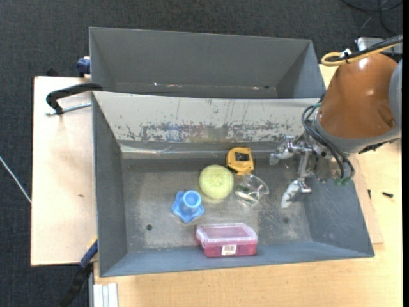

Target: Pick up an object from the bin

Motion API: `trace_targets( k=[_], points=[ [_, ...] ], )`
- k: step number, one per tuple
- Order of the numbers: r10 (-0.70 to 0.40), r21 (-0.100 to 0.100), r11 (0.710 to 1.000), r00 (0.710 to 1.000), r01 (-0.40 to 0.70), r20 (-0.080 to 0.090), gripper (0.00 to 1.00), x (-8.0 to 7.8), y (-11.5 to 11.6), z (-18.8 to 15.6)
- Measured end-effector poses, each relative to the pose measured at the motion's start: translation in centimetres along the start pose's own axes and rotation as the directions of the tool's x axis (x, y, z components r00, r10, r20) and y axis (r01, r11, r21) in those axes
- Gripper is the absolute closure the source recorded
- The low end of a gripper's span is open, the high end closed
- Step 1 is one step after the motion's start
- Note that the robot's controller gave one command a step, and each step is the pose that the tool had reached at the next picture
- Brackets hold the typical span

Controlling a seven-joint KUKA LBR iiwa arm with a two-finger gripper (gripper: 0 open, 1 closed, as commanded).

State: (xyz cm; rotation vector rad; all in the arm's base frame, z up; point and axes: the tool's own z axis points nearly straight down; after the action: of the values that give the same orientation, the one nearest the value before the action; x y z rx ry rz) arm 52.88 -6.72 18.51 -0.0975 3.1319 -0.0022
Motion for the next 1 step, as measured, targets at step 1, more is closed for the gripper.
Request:
trace_targets(
  k=[1],
  points=[
    [0.011, -0.002, 1.000, 1.000, -0.011, -0.001, 0.00, -0.31, -0.26, 6.16]
  ],
)
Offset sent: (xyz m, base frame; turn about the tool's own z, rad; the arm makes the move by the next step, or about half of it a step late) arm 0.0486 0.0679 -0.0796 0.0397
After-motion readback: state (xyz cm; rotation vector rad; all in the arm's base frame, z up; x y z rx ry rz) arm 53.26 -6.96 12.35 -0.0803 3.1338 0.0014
